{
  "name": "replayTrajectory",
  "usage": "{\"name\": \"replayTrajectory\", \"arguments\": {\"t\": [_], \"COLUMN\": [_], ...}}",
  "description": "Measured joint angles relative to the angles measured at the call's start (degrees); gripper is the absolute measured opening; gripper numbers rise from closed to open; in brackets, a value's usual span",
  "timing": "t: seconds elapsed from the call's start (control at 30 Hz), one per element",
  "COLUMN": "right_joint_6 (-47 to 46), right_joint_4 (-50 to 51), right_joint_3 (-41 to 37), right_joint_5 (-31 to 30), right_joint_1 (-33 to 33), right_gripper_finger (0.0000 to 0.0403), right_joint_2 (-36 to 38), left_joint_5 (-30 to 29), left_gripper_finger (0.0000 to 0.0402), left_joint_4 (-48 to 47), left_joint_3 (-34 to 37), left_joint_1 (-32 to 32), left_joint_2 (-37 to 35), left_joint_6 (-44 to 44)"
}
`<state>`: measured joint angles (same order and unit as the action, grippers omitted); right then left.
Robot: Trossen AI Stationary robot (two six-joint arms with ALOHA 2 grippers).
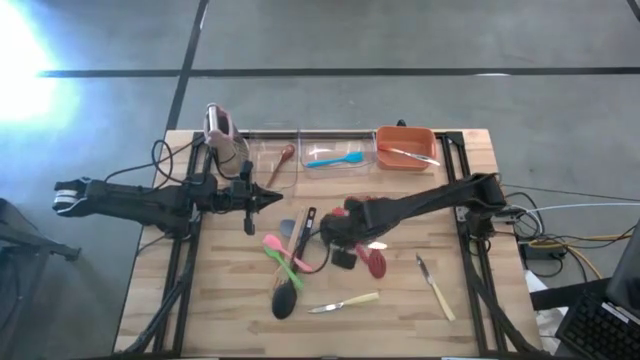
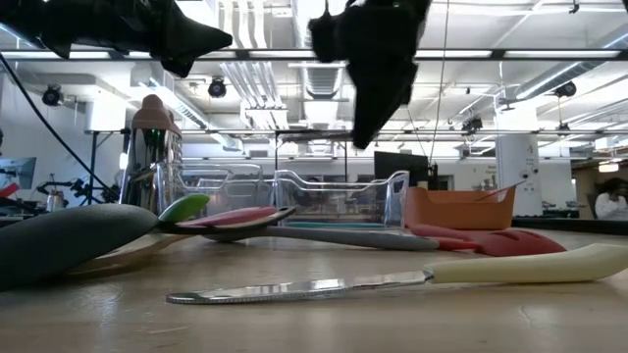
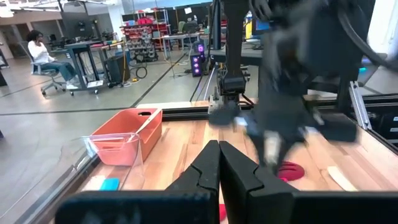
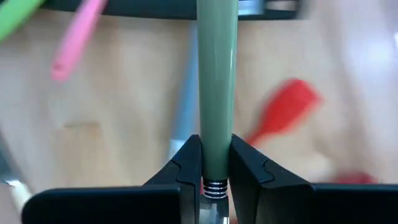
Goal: Pick & Place Kitchen Items
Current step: Put the green knife into the orange bin
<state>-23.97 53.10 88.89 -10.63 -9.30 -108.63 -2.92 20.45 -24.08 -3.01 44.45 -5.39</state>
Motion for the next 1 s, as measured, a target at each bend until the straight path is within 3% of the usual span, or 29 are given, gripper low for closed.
{"name": "replayTrajectory", "arguments": {"t": [0.23, 0.5, 0.77, 1.0], "right_joint_6": [-1.4, 2.6, 15.8, 23.2], "right_joint_4": [11.1, 16.4, 18.8, 18.3], "right_joint_3": [-3.2, -8.5, -9.6, -9.6], "right_joint_5": [-6.3, -6.4, -4.2, -1.1], "right_joint_1": [5.5, 20.1, 38.7, 49.2], "right_gripper_finger": [0.004, 0.004, 0.004, 0.004], "right_joint_2": [9.8, 18.8, 19.0, 18.2], "left_joint_5": [0.0, 0.0, 0.0, -0.2], "left_gripper_finger": [0.0007, 0.0007, 0.0007, 0.0007], "left_joint_4": [0.0, 0.1, 0.1, 0.0], "left_joint_3": [0.0, 0.0, 0.0, 0.0], "left_joint_1": [0.0, 0.0, 0.0, 0.0], "left_joint_2": [0.0, 0.0, 0.0, 0.0], "left_joint_6": [0.0, 0.1, -0.4, -2.3]}}
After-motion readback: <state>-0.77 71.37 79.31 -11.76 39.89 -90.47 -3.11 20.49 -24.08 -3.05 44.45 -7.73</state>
